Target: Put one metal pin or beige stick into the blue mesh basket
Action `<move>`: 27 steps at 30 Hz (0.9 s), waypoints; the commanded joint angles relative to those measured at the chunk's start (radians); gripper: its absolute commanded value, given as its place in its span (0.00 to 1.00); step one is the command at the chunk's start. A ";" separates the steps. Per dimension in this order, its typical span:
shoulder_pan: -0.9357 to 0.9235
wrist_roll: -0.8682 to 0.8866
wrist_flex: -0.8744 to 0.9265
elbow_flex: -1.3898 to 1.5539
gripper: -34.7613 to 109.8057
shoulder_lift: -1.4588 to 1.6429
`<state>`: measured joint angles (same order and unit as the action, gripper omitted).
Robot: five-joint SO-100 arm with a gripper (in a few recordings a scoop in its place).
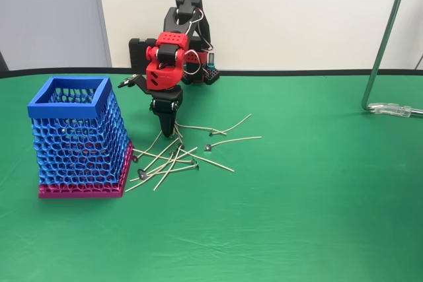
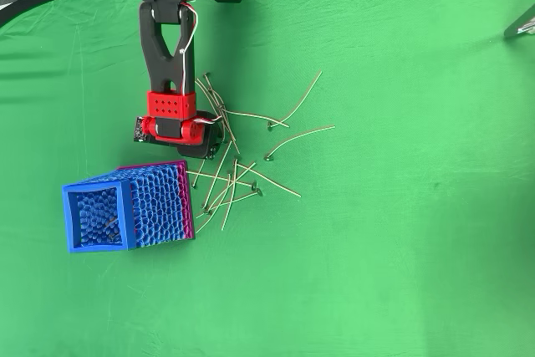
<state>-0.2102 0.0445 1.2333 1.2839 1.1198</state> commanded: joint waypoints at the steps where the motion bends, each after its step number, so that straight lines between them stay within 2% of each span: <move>1: 0.002 -0.012 -0.014 -0.034 0.32 0.008; 13: -0.002 -0.031 -0.032 -0.037 0.31 0.006; 27: 0.003 -0.032 -0.038 -0.020 0.25 0.009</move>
<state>-0.2102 0.0169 1.2072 1.2839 1.1198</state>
